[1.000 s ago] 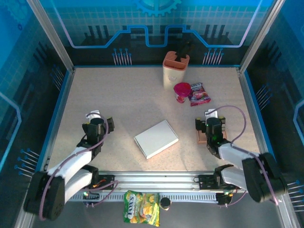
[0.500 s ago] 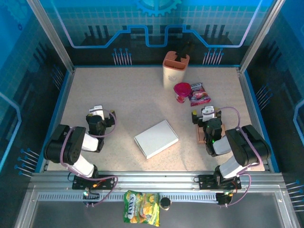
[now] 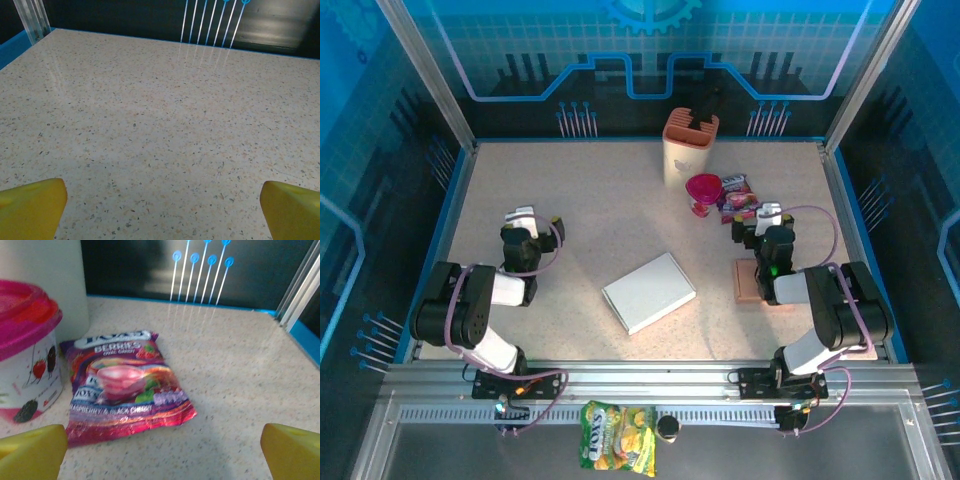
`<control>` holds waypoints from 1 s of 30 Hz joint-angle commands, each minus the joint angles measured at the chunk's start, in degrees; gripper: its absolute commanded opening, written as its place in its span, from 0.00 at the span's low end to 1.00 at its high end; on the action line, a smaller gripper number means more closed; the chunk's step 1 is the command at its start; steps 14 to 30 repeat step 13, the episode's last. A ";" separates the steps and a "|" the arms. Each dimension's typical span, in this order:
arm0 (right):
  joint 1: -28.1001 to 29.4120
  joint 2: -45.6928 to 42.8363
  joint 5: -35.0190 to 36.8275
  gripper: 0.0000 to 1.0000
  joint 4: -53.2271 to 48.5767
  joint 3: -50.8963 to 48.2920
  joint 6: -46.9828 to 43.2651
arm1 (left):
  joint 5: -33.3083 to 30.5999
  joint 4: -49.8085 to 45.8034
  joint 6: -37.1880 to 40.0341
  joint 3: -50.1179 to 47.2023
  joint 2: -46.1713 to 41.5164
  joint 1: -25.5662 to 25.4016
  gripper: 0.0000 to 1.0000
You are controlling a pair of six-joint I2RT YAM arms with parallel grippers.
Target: Fold the paper box
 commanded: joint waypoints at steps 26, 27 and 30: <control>0.44 -0.35 -0.03 1.00 -2.23 0.11 0.91 | 2.71 -1.99 1.06 0.77 -0.90 0.16 0.99; 0.44 -0.35 -0.03 1.00 -2.23 0.11 0.91 | 2.71 -1.99 1.06 0.77 -0.90 0.16 0.99; 0.44 -0.35 -0.03 1.00 -2.23 0.11 0.91 | 2.71 -1.99 1.06 0.77 -0.90 0.16 0.99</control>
